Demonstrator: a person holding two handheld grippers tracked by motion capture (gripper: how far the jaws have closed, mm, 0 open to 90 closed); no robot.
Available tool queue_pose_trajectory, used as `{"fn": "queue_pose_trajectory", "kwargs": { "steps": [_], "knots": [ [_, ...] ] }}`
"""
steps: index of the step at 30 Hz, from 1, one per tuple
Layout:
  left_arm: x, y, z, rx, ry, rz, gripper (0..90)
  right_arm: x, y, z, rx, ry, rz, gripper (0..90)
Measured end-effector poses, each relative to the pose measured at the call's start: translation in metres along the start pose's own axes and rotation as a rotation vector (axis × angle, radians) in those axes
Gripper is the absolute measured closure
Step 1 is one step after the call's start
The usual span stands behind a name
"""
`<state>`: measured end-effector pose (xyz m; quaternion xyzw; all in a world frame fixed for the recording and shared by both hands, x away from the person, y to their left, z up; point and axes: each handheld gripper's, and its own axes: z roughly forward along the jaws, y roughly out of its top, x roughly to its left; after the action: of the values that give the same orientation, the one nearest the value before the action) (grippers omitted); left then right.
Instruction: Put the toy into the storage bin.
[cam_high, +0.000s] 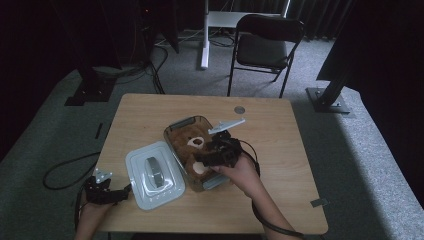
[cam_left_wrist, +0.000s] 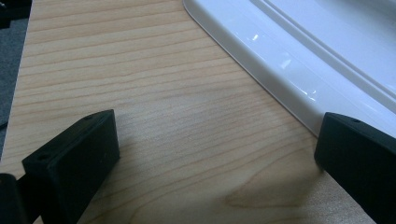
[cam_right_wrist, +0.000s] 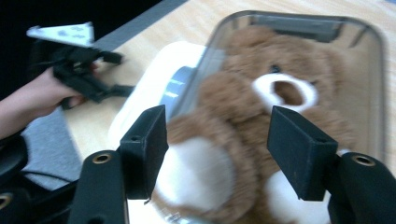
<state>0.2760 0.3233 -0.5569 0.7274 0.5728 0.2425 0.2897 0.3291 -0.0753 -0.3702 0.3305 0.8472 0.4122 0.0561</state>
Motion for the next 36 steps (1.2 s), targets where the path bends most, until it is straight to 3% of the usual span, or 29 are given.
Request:
{"fn": "queue_pose_trajectory", "kwargs": {
  "steps": [4,7,8,12,15,22,25,30,34,36],
  "knots": [
    [0.0,0.0,0.0,0.0,-0.001,-0.002,0.6,0.011,-0.011,-0.005,-0.006,0.04,-0.017,43.0],
    [0.0,0.0,0.0,0.001,-0.001,-0.001,0.6,0.015,-0.018,-0.005,0.003,0.043,-0.036,46.9],
    [0.0,0.0,0.0,0.001,-0.001,-0.001,0.6,0.017,-0.023,-0.003,0.01,0.049,-0.043,52.6],
    [0.0,0.0,0.0,0.001,-0.001,-0.001,0.6,0.013,-0.025,0.014,0.068,0.024,-0.059,54.2],
    [0.0,0.0,0.0,-0.001,0.0,-0.003,0.6,0.005,-0.023,0.026,0.073,0.007,-0.042,53.8],
    [0.0,0.0,0.0,-0.002,0.001,0.0,0.6,-0.004,-0.014,0.054,0.124,0.015,-0.032,60.8],
    [0.0,0.0,0.0,-0.002,0.001,0.0,0.6,-0.002,-0.011,0.069,0.172,0.018,-0.04,64.1],
    [0.0,0.0,0.0,-0.002,0.0,0.0,0.6,0.006,-0.009,0.089,0.289,0.008,-0.104,70.1],
    [0.0,0.0,0.0,-0.002,0.001,0.0,0.6,0.01,-0.005,0.104,0.387,-0.03,-0.162,72.2],
    [0.0,0.0,0.0,-0.002,0.001,0.0,0.6,0.009,-0.002,0.108,0.41,-0.04,-0.157,72.3]
  ]
}}
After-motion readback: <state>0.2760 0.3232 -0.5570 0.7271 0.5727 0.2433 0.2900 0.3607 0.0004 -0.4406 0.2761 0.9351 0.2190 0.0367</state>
